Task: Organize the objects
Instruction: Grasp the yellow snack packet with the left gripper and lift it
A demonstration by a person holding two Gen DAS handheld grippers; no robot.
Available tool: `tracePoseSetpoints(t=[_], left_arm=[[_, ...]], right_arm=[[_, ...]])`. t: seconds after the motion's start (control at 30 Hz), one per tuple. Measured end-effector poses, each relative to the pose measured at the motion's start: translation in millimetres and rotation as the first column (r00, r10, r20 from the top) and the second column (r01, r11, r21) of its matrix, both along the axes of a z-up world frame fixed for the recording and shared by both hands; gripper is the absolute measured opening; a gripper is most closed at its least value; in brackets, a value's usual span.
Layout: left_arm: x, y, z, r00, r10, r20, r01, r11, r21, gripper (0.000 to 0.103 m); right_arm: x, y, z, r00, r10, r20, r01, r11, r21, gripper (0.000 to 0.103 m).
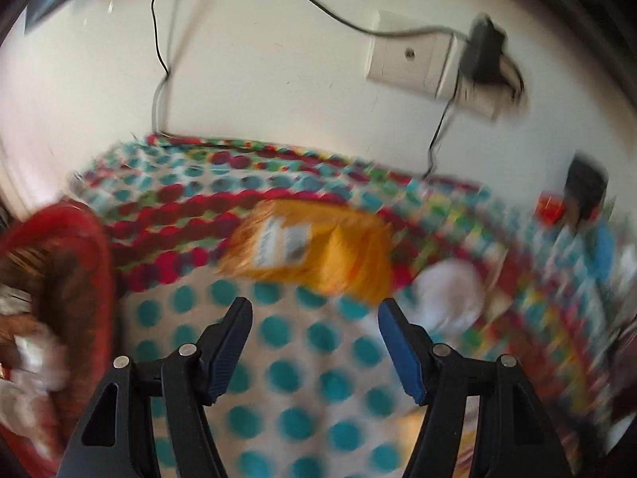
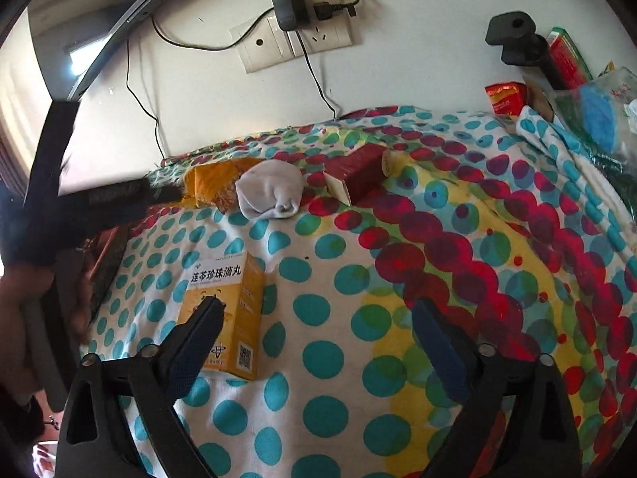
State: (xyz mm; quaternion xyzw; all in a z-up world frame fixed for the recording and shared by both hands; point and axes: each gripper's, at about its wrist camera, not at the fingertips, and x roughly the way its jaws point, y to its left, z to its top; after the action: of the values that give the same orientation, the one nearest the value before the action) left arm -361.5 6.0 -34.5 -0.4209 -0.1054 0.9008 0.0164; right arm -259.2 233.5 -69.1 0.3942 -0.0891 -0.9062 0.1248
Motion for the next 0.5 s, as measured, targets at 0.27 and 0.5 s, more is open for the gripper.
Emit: tracePoseSetpoints(t=[0.27,0.5], left_arm=[[-19.0,2.8,-15.9,0.980,0.195,-0.029,-0.192,0.978,0.084,0.077],[-65.1,-8.2,-21.9,0.963,0.270,0.009,-0.268,0.952,0.146,0.083]], right_arm=[[-7.6,9.2,-4.3,0.999,0.011,0.039,-0.008,0.996,-0.087,0.096],[-8.9,11.1,-3.6,0.999,0.020,0.047,-0.014,0.992,-0.126,0.096]])
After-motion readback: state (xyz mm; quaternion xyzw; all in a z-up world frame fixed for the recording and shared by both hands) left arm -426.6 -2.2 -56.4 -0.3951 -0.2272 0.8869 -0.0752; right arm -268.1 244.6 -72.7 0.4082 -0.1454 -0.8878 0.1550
